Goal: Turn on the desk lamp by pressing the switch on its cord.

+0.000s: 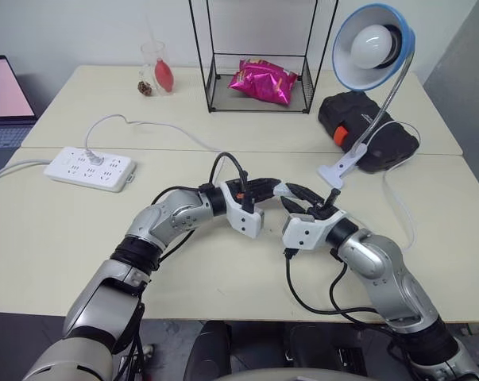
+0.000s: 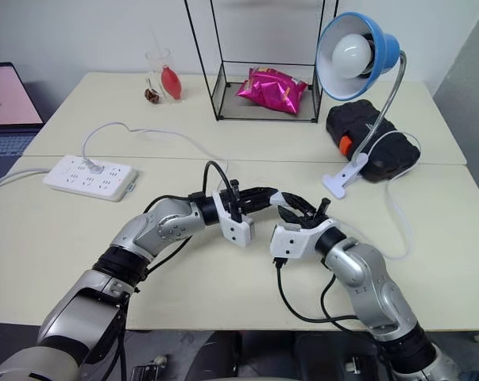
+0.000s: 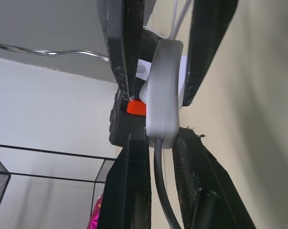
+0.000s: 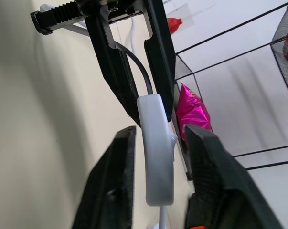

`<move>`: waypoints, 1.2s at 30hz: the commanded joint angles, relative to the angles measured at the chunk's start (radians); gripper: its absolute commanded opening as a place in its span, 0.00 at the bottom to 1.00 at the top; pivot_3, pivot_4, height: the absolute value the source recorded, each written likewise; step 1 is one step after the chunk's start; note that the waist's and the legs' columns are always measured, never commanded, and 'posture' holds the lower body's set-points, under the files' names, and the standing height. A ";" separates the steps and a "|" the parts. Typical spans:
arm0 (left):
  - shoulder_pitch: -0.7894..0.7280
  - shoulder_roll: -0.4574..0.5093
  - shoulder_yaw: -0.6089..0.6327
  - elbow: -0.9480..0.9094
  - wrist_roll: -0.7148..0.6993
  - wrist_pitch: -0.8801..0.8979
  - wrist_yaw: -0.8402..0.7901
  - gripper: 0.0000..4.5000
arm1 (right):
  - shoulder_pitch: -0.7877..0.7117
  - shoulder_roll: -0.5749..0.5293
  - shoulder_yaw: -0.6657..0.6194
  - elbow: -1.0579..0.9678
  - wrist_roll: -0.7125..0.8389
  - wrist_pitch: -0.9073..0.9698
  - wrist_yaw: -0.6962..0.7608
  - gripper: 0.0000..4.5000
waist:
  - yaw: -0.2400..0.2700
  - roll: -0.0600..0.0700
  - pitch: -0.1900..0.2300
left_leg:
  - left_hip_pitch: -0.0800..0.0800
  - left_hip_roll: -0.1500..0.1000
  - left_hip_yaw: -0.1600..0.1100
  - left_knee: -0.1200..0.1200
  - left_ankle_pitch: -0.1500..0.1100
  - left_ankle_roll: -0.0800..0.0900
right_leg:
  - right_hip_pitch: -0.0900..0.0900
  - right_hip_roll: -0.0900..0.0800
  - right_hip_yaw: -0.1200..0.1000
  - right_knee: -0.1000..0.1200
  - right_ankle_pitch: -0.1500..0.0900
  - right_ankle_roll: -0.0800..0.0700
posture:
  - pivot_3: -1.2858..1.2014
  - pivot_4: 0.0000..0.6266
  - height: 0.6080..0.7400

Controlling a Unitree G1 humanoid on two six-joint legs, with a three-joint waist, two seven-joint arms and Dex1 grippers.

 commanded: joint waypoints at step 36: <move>0.023 0.009 0.002 -0.081 0.002 0.022 0.026 0.07 | -0.024 0.058 0.016 0.019 -0.069 -0.008 0.015 0.12 | 0.000 0.000 0.000 | 0.000 0.000 0.000 0.000 0.000 0.000 | 0.000 0.000 0.000 0.001 0.000 0.000 | 0.52 0.24 1.00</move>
